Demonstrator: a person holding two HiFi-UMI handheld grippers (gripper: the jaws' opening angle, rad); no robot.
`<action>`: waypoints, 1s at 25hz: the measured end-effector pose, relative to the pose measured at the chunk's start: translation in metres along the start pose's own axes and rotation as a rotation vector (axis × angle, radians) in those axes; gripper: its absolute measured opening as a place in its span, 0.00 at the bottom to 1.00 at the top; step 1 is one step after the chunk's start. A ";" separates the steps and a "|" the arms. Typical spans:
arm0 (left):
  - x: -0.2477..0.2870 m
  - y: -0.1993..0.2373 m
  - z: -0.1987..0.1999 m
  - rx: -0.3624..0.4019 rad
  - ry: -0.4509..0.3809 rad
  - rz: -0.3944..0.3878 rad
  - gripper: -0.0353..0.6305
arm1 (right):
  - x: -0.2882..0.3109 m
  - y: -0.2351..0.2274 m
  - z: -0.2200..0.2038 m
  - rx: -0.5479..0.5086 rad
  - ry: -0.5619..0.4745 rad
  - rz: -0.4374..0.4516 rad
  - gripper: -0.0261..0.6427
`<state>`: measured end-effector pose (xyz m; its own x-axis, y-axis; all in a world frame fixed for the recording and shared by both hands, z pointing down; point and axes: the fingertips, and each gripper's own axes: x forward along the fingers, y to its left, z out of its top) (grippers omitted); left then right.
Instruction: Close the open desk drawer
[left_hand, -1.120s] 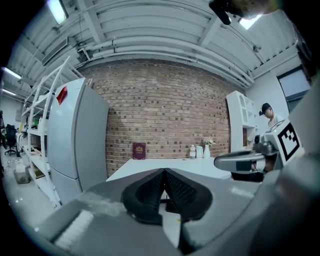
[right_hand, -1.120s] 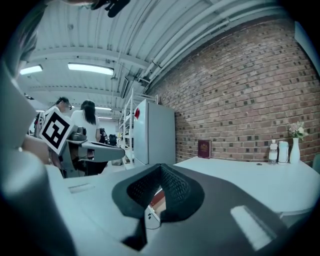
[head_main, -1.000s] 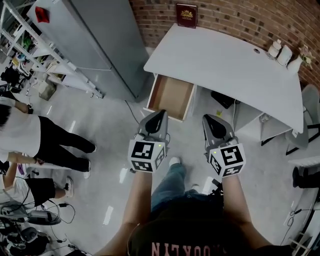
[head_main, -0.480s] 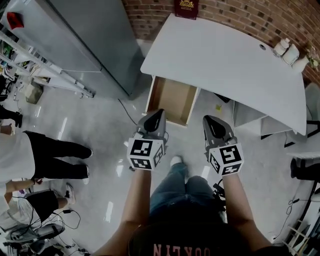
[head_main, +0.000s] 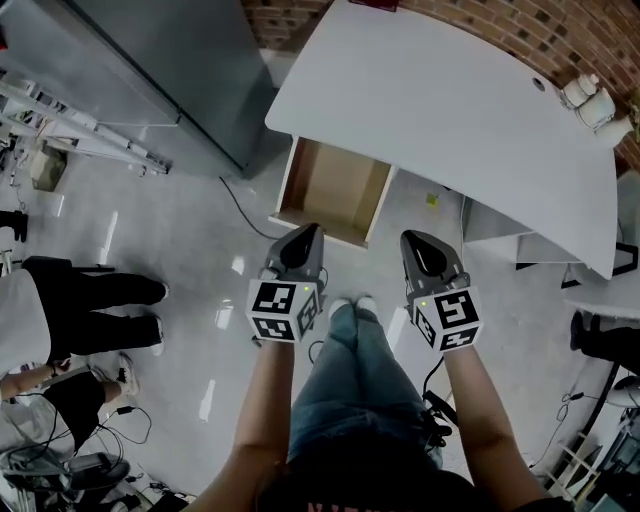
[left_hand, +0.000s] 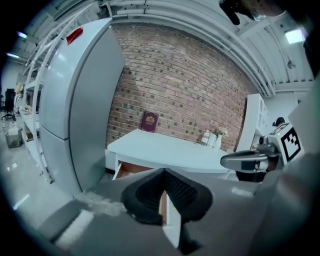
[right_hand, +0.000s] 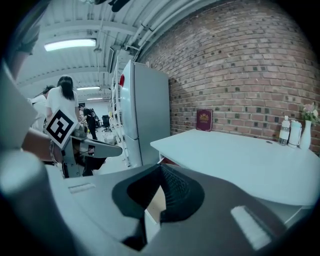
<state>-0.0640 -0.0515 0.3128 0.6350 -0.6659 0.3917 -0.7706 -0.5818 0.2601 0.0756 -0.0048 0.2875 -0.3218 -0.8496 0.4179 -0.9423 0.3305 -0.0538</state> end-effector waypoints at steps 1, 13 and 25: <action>0.004 0.003 -0.006 -0.013 0.005 0.008 0.05 | 0.003 -0.002 -0.007 0.006 0.011 0.005 0.04; 0.043 0.034 -0.083 -0.139 0.059 0.080 0.05 | 0.042 -0.021 -0.086 0.101 0.079 0.019 0.04; 0.077 0.058 -0.182 -0.271 0.127 0.109 0.05 | 0.083 -0.025 -0.163 0.180 0.132 0.023 0.04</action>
<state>-0.0696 -0.0512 0.5183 0.5493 -0.6440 0.5325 -0.8309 -0.3534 0.4298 0.0879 -0.0165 0.4717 -0.3398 -0.7775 0.5293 -0.9399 0.2607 -0.2205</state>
